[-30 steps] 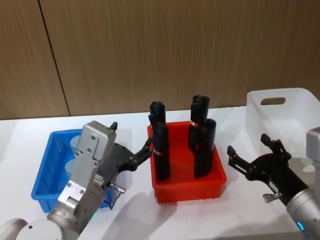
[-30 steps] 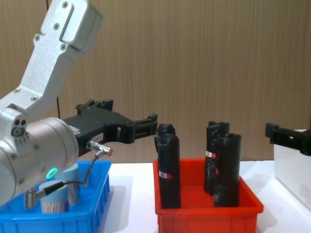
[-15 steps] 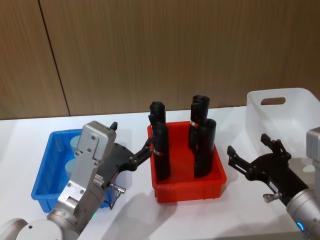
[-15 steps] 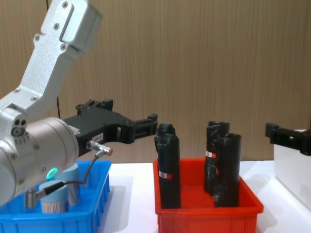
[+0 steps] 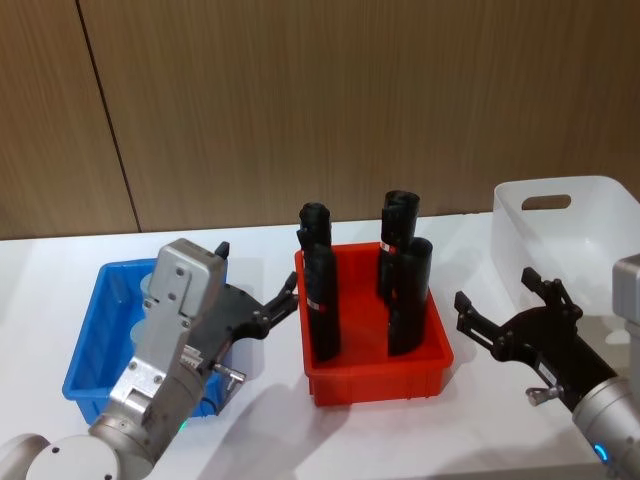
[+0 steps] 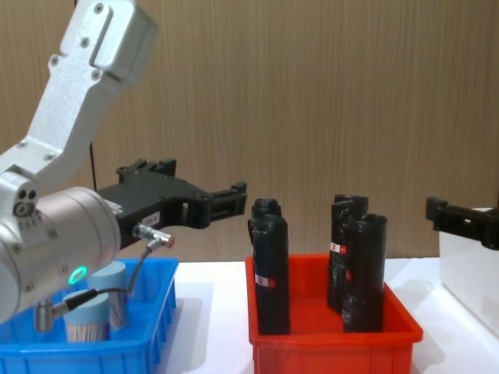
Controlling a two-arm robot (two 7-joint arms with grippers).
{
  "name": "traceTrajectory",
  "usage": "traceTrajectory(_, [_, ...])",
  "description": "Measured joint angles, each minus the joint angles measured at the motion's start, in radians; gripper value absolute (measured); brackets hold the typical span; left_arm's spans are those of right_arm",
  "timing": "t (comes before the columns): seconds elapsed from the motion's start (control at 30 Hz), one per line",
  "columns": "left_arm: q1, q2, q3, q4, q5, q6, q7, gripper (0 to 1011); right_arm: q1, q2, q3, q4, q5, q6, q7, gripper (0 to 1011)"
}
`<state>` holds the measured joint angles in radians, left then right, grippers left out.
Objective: Pick the cotton swabs from the blue box and place them into the white box.
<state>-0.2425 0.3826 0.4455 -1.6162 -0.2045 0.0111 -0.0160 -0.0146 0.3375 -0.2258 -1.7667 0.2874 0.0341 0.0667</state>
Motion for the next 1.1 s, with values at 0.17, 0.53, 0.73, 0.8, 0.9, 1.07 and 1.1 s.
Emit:
traceTrajectory(0.17, [-0.001,0.005,-0.011,0.007,-0.017,-0.003,0.005,1000,0.0,0.0,0.0,0.0,0.0,0.0,0.0,1001])
traceTrajectory(0.53, [0.011,0.023,-0.046,0.028,-0.1,-0.005,0.055,1000,0.0,0.0,0.0,0.0,0.0,0.0,0.0,1001])
traceTrajectory(0.73, [0.013,0.034,-0.072,0.052,-0.167,0.014,0.073,1000,0.0,0.0,0.0,0.0,0.0,0.0,0.0,1001])
traceTrajectory(0.8, [0.01,0.037,-0.08,0.061,-0.186,0.025,0.075,1000,0.0,0.0,0.0,0.0,0.0,0.0,0.0,1001])
traceTrajectory(0.9, [0.003,0.04,-0.093,0.081,-0.21,0.043,0.075,1000,0.0,0.0,0.0,0.0,0.0,0.0,0.0,1001])
traceTrajectory(1.07, [-0.015,0.043,-0.111,0.116,-0.241,0.077,0.065,1000,0.0,0.0,0.0,0.0,0.0,0.0,0.0,1001])
traceTrajectory(1.1, [-0.018,0.044,-0.113,0.121,-0.244,0.082,0.063,1000,0.0,0.0,0.0,0.0,0.0,0.0,0.0,1002])
